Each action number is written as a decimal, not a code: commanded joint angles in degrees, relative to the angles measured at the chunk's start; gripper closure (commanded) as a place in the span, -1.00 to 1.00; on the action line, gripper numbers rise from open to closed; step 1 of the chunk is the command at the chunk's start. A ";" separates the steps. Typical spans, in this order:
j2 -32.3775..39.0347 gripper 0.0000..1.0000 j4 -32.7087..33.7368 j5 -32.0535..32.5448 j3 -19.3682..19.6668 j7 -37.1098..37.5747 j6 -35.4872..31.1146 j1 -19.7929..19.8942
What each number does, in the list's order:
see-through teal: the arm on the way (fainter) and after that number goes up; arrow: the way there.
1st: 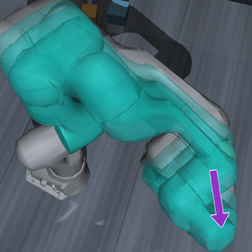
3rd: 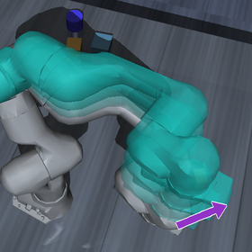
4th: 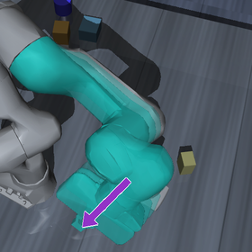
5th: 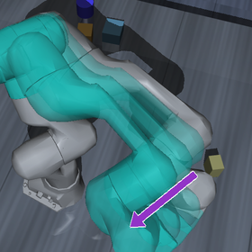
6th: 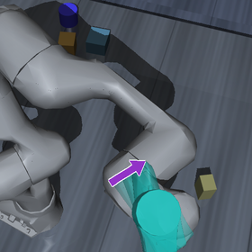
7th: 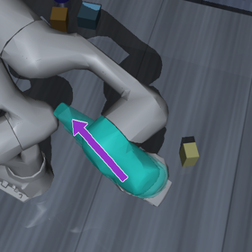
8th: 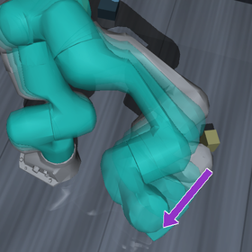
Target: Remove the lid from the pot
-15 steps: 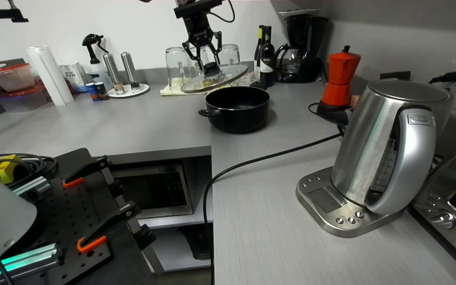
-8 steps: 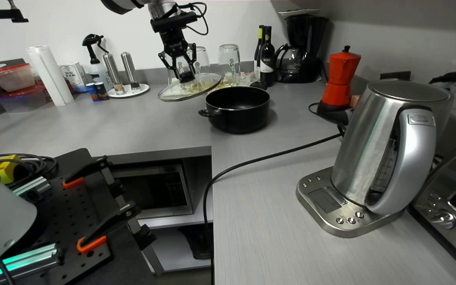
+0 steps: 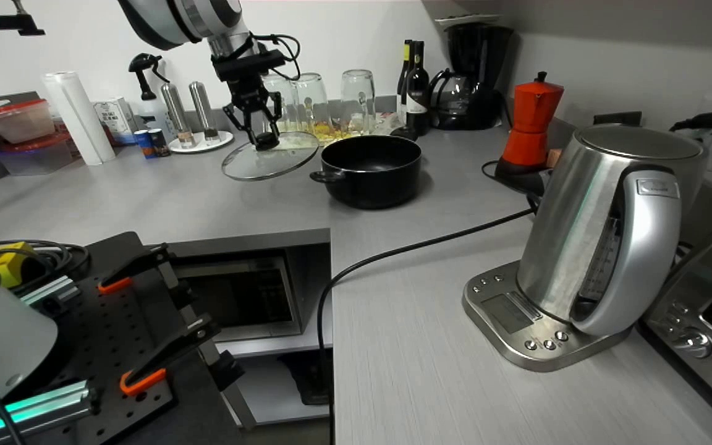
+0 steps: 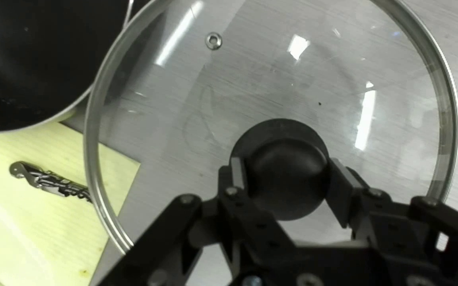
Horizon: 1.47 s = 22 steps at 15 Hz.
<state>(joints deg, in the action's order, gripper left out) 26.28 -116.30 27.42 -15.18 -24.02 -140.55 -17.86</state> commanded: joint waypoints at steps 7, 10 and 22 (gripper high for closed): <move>6.42 0.50 -0.90 -0.74 -0.01 -0.31 -7.43 -0.46; 8.01 0.50 -0.74 -1.00 0.01 -0.27 -8.29 -0.31; 10.40 0.50 0.74 -1.52 0.25 -0.53 -7.48 -0.09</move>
<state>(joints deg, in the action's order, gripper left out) 36.42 -116.74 26.91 -15.10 -23.99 -148.35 -17.85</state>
